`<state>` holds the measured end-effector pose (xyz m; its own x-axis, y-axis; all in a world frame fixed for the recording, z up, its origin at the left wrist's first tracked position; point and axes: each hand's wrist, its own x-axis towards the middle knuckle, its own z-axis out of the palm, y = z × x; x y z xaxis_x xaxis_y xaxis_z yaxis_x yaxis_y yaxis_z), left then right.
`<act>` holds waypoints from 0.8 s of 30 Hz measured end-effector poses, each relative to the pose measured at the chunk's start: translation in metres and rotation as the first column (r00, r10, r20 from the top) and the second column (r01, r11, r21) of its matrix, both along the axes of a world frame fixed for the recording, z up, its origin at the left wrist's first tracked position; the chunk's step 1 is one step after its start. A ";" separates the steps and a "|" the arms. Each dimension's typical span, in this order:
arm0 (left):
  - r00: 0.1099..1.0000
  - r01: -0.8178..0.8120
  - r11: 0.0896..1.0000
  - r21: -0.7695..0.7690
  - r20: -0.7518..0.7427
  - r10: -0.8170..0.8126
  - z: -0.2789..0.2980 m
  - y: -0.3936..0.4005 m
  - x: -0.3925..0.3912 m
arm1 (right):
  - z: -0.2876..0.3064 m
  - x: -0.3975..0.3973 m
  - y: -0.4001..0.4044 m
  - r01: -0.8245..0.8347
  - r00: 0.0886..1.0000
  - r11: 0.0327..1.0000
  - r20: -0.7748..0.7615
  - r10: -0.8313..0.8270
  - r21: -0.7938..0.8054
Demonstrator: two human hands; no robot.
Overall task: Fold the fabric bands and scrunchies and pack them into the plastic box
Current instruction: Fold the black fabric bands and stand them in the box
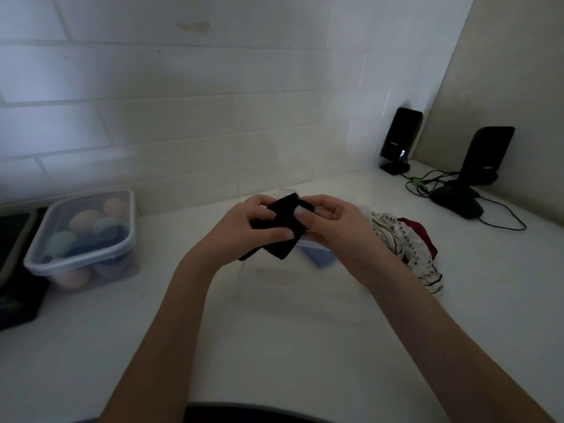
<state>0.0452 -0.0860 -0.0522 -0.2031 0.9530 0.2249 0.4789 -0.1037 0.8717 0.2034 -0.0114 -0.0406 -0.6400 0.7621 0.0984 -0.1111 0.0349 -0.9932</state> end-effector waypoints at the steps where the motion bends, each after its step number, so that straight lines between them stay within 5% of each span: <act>1: 1.000 0.009 1.000 0.017 -0.001 -0.009 0.000 0.000 0.001 | -0.002 0.000 0.000 -0.018 1.000 0.998 -0.023 0.016 -0.053; 5: 1.000 0.016 0.997 0.075 -0.009 -0.015 -0.001 0.001 0.001 | -0.007 0.005 0.000 -0.099 0.995 0.992 0.004 0.099 -0.085; 11: 0.983 -0.119 0.979 0.163 0.155 0.094 0.005 -0.003 0.002 | -0.007 0.011 -0.007 -0.005 0.997 0.947 0.076 -0.021 0.322; 14: 0.937 -0.320 0.934 0.160 0.202 0.286 0.004 0.001 -0.002 | -0.012 0.014 -0.012 -0.231 0.936 0.657 0.348 -0.050 0.718; 17: 0.917 -0.369 0.908 0.196 0.235 0.322 0.000 0.005 0.003 | -0.013 0.010 -0.013 -0.542 0.791 0.374 0.607 -0.077 0.753; 24: 0.927 -0.354 0.911 0.214 0.210 0.310 -0.013 0.015 0.013 | -0.017 -0.014 -0.016 -0.716 0.678 0.141 0.729 -0.092 0.684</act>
<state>0.0581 -0.0707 -0.0652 -0.5532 0.7434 0.3759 0.3717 -0.1836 0.9100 0.1898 -0.0270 -0.0572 -0.9959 0.0694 0.0577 0.0643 0.9942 -0.0865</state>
